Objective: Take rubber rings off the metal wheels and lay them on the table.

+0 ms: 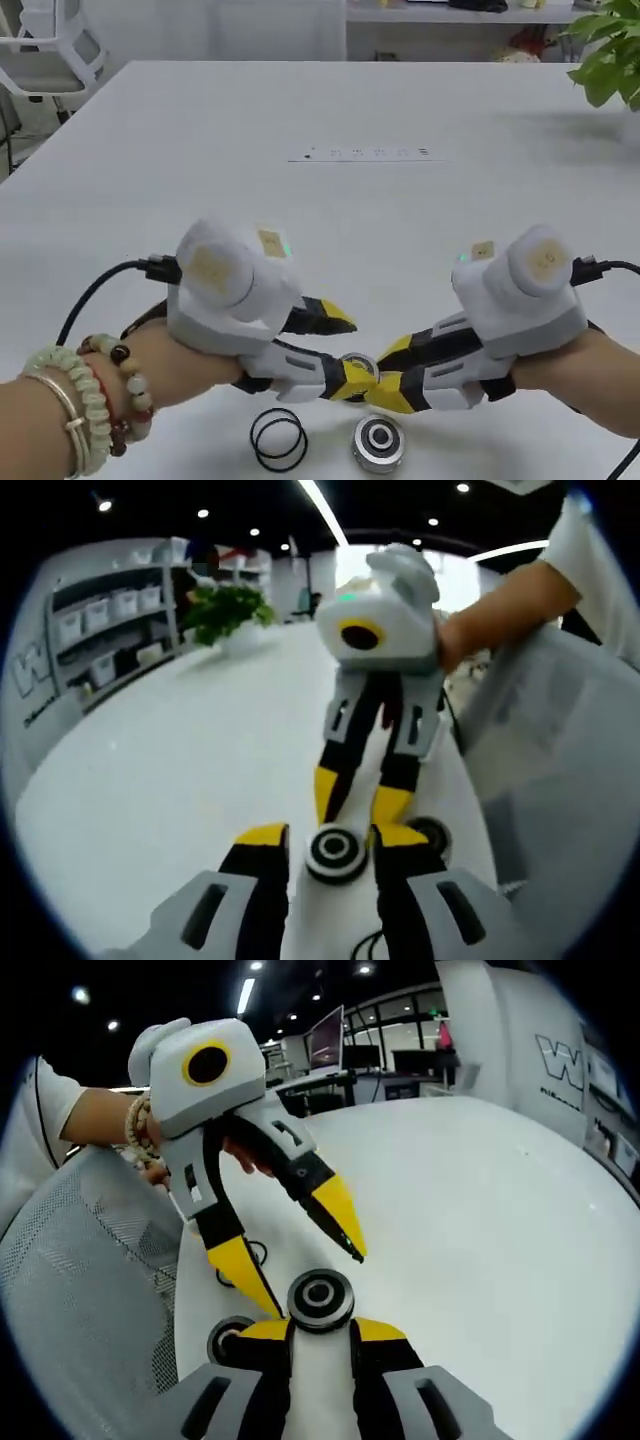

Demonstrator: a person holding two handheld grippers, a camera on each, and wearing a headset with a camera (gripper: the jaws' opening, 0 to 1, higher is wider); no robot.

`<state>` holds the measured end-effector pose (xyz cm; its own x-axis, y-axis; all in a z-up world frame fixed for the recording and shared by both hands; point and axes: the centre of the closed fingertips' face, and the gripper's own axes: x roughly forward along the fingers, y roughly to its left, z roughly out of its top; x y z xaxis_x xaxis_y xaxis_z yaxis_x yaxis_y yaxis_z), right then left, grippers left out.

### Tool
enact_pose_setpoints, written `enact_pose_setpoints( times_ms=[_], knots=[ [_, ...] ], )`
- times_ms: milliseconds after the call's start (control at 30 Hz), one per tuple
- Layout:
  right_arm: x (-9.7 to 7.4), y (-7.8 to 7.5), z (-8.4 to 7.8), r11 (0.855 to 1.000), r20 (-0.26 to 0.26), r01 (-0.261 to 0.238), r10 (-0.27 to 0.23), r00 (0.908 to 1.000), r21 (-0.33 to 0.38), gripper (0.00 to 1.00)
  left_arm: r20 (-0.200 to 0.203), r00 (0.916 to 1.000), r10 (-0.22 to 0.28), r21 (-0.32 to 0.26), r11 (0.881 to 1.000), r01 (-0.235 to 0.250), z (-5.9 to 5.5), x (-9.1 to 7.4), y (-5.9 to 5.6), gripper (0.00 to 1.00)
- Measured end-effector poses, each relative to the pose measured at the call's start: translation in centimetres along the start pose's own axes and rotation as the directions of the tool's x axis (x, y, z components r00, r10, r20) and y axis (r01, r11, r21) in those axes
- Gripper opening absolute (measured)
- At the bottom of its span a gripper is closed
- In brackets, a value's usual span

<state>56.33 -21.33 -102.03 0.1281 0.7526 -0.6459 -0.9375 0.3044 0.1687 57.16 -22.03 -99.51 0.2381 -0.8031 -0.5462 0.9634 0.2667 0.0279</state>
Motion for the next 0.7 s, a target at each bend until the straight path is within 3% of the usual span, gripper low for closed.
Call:
enact_pose_setpoints(
  times_ms=[133, 267, 367, 533, 700],
  knots=[
    [0.04, 0.04, 0.11, 1.0, -0.002, 0.003, -0.003, 1.0, -0.017, 0.19, -0.018, 0.9997, 0.014, -0.011, 1.0, -0.014, -1.06, 0.05, 0.02, 0.26],
    [0.06, 0.09, 0.07, 1.0, 0.001, 0.002, -0.002, 1.0, -0.016, 0.19, 0.007, 0.9995, 0.03, -0.053, 0.998, -0.029, -0.95, -0.2, 0.36, 0.25],
    [0.06, 0.15, 0.06, 1.0, 0.0, 0.002, -0.002, 1.0, -0.019, 0.19, 0.013, 0.9994, 0.031, -0.065, 0.997, -0.03, -1.0, -0.18, 0.4, 0.19],
    [0.04, 0.16, 0.08, 1.0, -0.001, 0.006, -0.006, 1.0, -0.031, 0.19, 0.019, 0.9994, 0.029, -0.052, 0.998, -0.028, -0.93, -0.06, 0.13, 0.15],
    [-0.02, 0.15, 0.08, 0.997, -0.005, 0.01, -0.01, 0.9999, -0.078, 0.18, 0.027, 0.9989, 0.039, -0.075, 0.997, -0.037, -0.99, -0.02, 0.0, 0.15]
  ],
)
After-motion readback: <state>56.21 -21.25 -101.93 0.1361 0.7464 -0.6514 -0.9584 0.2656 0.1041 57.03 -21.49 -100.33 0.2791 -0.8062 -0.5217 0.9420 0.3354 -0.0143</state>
